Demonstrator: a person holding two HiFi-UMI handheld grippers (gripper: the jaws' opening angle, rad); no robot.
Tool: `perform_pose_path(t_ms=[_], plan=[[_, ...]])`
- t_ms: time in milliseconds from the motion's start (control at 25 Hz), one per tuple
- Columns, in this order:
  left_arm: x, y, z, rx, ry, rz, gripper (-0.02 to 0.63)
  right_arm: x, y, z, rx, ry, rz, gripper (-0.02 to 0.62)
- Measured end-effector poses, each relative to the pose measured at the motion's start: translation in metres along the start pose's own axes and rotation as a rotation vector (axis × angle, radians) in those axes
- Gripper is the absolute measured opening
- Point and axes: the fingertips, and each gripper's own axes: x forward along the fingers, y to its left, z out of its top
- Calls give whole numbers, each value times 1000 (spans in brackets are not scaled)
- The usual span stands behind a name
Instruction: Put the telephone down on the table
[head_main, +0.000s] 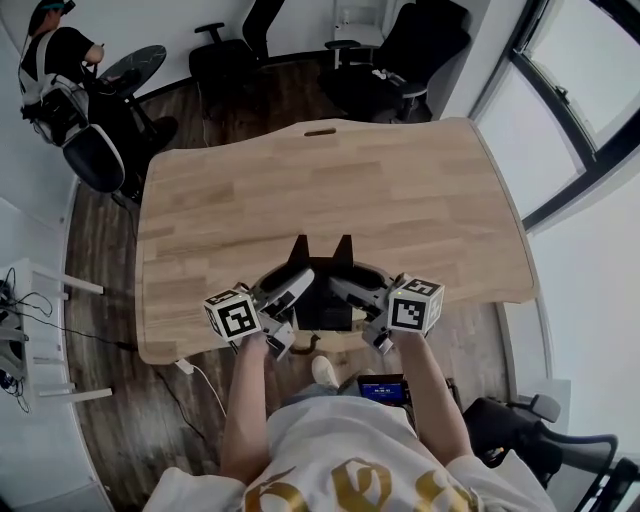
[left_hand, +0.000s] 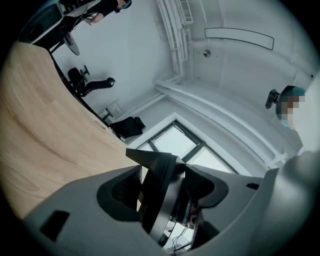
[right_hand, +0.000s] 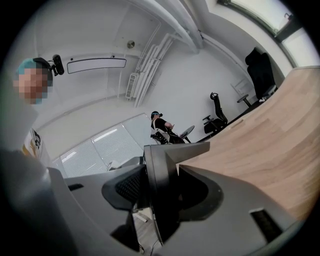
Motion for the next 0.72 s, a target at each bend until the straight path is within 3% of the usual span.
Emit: perform_pose_path(t_ms=[720], plan=[[18,27,21,-22,-4,21,247,22,-28,19,-3,17,5,201]])
